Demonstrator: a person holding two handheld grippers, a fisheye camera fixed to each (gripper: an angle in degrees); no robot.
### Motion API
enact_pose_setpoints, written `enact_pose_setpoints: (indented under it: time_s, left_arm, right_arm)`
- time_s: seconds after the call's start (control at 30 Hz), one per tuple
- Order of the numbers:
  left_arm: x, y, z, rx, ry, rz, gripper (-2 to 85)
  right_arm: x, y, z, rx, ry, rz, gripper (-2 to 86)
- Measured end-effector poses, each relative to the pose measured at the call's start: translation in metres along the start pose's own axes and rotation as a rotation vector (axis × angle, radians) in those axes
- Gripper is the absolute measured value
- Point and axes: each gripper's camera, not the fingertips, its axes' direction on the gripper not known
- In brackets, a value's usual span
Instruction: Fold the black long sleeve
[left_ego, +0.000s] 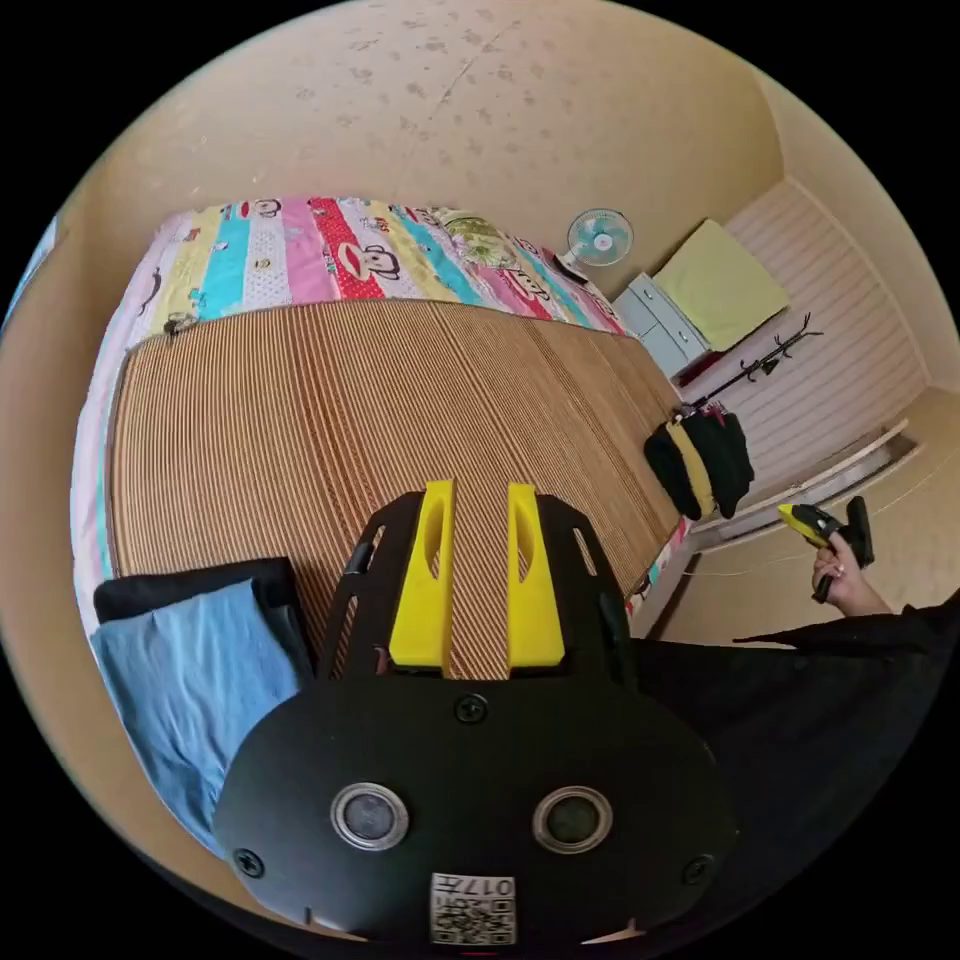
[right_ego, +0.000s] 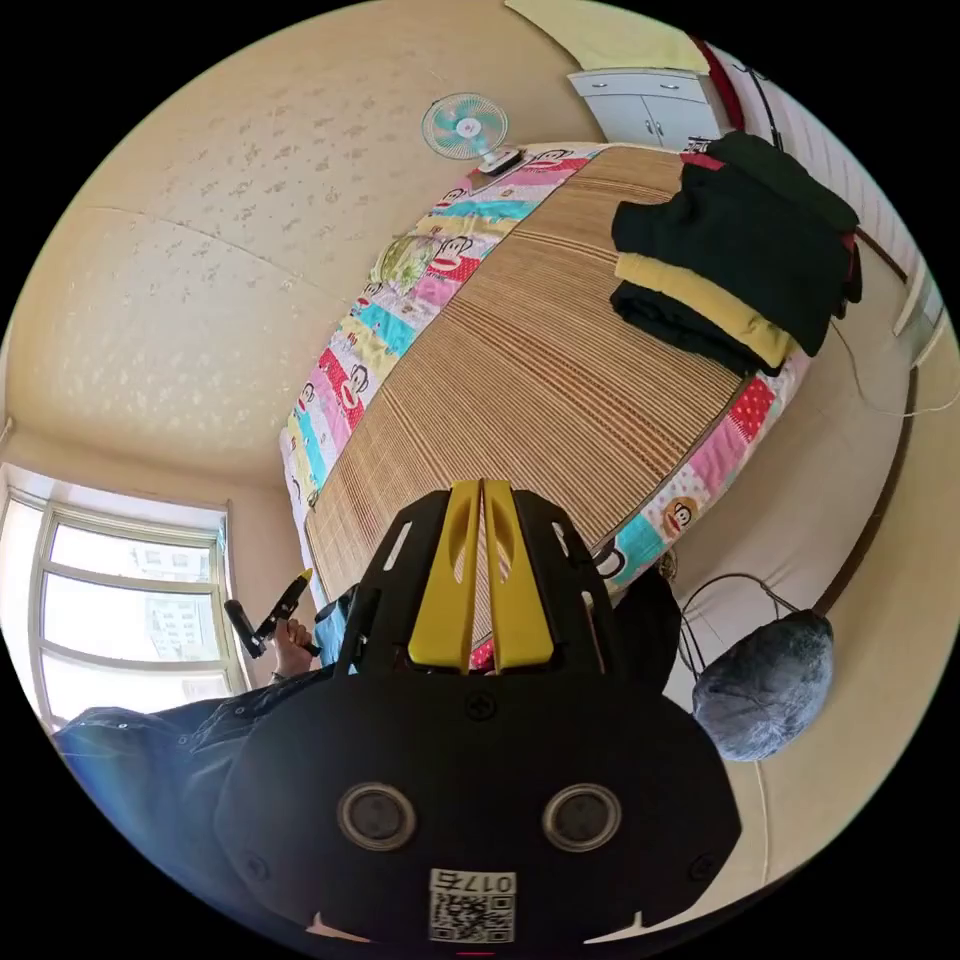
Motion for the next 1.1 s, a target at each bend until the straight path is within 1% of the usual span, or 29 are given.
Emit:
enact_pose_setpoints:
  time_s: [0.03,0.07,0.13,0.17,0.23,0.33,0.37,0.4,0.43,0.47,0.5,0.57,0.63,0.67,0.73,0.77,0.83,0.9,1.0,1.1]
  left_arm:
    - [0.025,-0.011,-0.006,0.063,-0.06,0.075,6.8]
    - [0.035,-0.016,-0.009,0.094,-0.076,0.101,6.4]
    - [0.062,-0.024,-0.023,0.256,-0.085,0.13,5.5]
    - [0.064,-0.025,-0.026,0.292,-0.078,0.098,5.5]
    - [0.063,-0.027,-0.03,0.385,0.031,-0.087,5.4]
    - [0.082,-0.026,-0.025,0.472,0.154,-0.218,5.3]
    - [0.09,-0.027,-0.024,0.482,0.147,-0.222,5.0]
    - [0.113,-0.03,-0.02,0.502,0.089,-0.21,4.4]
    - [0.141,-0.037,-0.014,0.508,0.0,-0.165,1.9]
    - [0.154,-0.042,-0.009,0.502,-0.035,-0.143,0.6]
    - [0.175,-0.052,-0.001,0.485,-0.064,-0.123,0.3]
    - [0.197,-0.063,0.01,0.503,-0.028,-0.14,0.0]
    - [0.216,-0.069,0.025,0.577,0.028,-0.204,0.0]
    - [0.22,-0.07,0.029,0.588,0.022,-0.21,0.2]
    - [0.23,-0.074,0.048,0.581,-0.053,-0.284,1.1]
    - [0.231,-0.075,0.052,0.572,-0.058,-0.298,1.3]
    - [0.236,-0.078,0.059,0.569,-0.068,-0.294,2.8]
    - [0.241,-0.078,0.059,0.569,-0.132,-0.297,3.6]
    - [0.242,-0.072,0.056,0.576,-0.202,-0.329,4.8]
    - [0.236,-0.065,0.06,0.589,-0.26,-0.391,5.0]
  right_arm:
    - [0.007,-0.003,-0.01,0.028,0.006,0.009,0.4]
    - [0.023,-0.01,-0.029,0.08,0.017,0.025,0.4]
    - [0.05,-0.022,-0.054,0.145,0.029,0.059,0.3]
    - [0.071,-0.031,-0.066,0.181,0.028,0.094,0.3]
    - [0.105,-0.046,-0.08,0.222,0.003,0.149,0.3]
    - [0.159,-0.073,-0.098,0.259,-0.017,0.243,0.3]
    - [0.176,-0.085,-0.106,0.278,-0.025,0.259,0.4]
    - [0.192,-0.099,-0.114,0.286,-0.032,0.269,0.4]
    - [0.199,-0.108,-0.117,0.285,-0.032,0.273,0.5]
    - [0.212,-0.126,-0.124,0.282,-0.023,0.277,0.5]
    - [0.221,-0.147,-0.129,0.272,-0.009,0.27,0.7]
    - [0.23,-0.186,-0.135,0.24,0.016,0.236,1.1]
    - [0.234,-0.232,-0.136,0.177,0.066,0.195,1.9]
    - [0.233,-0.263,-0.134,0.141,0.107,0.151,2.7]
    - [0.225,-0.307,-0.128,0.093,0.158,0.058,3.9]
    - [0.219,-0.336,-0.121,0.058,0.192,-0.004,4.5]
    - [0.208,-0.376,-0.108,0.019,0.239,-0.096,5.5]
    - [0.198,-0.422,-0.086,-0.026,0.314,-0.191,6.7]
    - [0.202,-0.462,-0.05,-0.091,0.373,-0.23,8.2]
    - [0.212,-0.477,-0.019,-0.167,0.444,-0.213,7.1]
